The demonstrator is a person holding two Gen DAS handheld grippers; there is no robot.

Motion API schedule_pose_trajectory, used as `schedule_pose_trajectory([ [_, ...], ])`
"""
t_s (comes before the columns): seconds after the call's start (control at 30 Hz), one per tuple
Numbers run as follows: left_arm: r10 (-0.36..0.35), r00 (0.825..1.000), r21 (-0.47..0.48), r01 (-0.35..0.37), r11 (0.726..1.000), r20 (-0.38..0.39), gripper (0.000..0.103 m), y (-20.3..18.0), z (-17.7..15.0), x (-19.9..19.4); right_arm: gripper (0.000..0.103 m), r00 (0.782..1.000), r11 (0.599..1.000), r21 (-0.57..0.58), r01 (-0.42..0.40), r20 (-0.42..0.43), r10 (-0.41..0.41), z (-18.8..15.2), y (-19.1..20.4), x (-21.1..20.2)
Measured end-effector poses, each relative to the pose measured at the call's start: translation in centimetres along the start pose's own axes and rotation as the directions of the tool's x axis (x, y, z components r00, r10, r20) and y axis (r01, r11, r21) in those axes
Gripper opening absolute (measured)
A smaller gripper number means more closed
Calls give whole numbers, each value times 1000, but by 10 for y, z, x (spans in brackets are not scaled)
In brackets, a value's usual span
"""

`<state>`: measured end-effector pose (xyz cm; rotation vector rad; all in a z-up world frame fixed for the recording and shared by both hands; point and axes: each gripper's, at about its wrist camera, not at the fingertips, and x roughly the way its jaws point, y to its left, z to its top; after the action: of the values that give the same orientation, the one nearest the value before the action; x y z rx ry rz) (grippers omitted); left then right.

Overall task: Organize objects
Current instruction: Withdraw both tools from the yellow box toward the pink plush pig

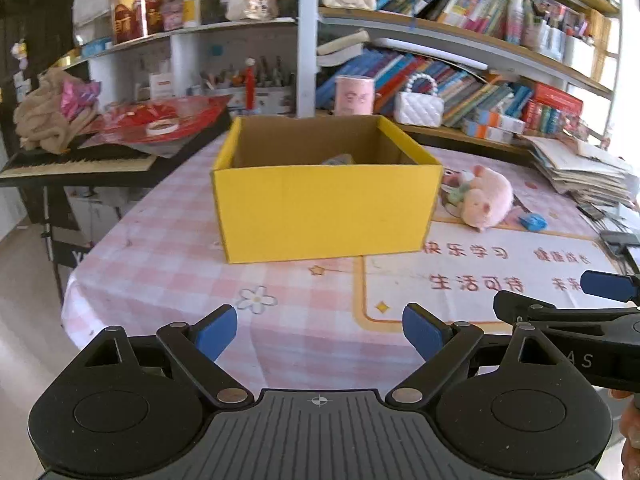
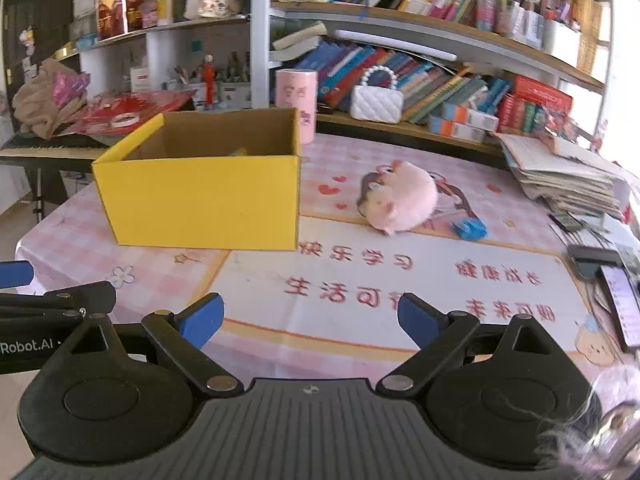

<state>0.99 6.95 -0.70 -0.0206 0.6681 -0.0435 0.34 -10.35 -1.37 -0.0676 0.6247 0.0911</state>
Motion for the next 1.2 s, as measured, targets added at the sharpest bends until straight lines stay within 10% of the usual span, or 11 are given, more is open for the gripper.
schedule_pose_trajectory([
  [1.2, -174, 978, 84, 184, 979, -115, 92, -133, 24, 78, 95, 976, 976, 104, 192, -128, -178, -8, -139, 31],
])
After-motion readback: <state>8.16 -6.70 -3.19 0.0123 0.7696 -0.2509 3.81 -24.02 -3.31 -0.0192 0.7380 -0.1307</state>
